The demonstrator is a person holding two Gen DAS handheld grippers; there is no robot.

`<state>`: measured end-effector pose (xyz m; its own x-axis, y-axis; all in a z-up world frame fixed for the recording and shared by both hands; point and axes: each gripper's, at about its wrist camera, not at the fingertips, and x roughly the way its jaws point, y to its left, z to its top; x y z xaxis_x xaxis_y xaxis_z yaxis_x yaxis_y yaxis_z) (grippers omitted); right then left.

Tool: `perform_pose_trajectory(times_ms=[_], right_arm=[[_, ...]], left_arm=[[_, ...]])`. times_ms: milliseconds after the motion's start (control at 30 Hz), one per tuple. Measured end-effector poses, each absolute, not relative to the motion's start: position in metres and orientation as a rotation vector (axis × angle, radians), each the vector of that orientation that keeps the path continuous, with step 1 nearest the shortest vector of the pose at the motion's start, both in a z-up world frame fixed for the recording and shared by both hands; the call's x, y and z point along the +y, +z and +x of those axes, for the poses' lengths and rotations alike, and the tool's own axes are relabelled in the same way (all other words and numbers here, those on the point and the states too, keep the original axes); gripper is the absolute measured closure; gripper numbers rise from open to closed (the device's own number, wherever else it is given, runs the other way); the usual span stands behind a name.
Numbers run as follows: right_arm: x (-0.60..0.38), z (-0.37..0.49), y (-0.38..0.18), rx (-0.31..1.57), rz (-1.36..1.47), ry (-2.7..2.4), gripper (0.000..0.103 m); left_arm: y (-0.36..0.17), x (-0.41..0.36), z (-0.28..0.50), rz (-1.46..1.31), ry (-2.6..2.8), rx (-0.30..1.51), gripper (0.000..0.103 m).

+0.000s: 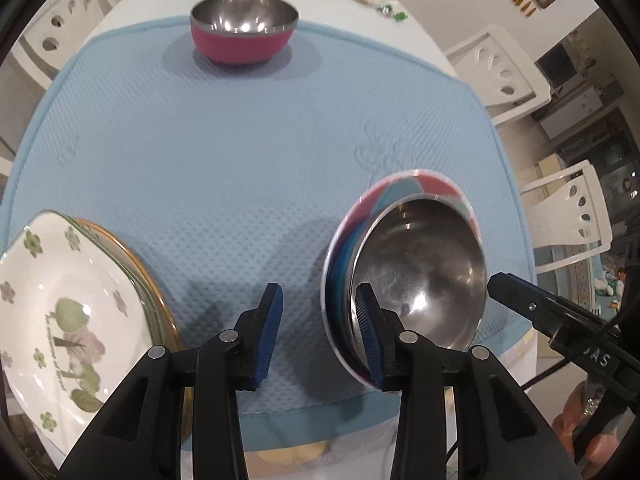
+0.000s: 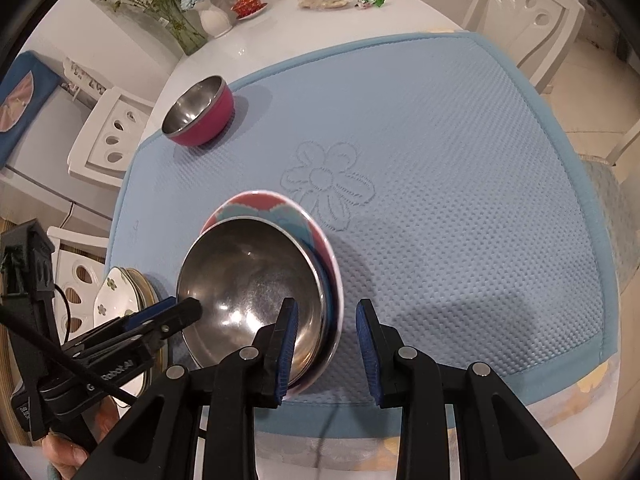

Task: Organize plates and bowls
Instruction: 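Lower the blue bowl into the pink bowl and open both grippers, then reach both grippers to the magenta steel bowl and grasp its rim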

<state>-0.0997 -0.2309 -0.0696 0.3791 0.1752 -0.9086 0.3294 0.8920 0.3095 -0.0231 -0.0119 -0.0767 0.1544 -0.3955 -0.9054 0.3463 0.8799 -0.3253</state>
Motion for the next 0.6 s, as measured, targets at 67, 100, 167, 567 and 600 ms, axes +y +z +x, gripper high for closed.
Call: perform_pose_trajectory(times_ms=[67,100,167,567,600], right_arm=[[-0.235,-0.098,-0.066,1.180,0.497,-0.102,0.074],[-0.237,-0.096,-0.063,1.171,0.499,-0.100,0.074],[-0.239,-0.090,-0.056,1.155,0.497,-0.092,0.074],[-0.228,0.007,-0.005,1.063,0.546,0.081,0.047],[-0.226,0.016,-0.005,1.071,0.564,0.105,0.045]], left_arm=[[-0.067,-0.008,-0.017,-0.055,-0.529,1.290,0.068],[-0.059,-0.004,-0.012,-0.063,-0.526,1.266,0.068],[-0.048,-0.001,-0.004,-0.069,-0.521,1.236,0.068],[-0.001,0.030,0.115,-0.151,-0.465,1.136,0.058],[-0.005,0.030,0.131,-0.156,-0.484,1.160,0.052]])
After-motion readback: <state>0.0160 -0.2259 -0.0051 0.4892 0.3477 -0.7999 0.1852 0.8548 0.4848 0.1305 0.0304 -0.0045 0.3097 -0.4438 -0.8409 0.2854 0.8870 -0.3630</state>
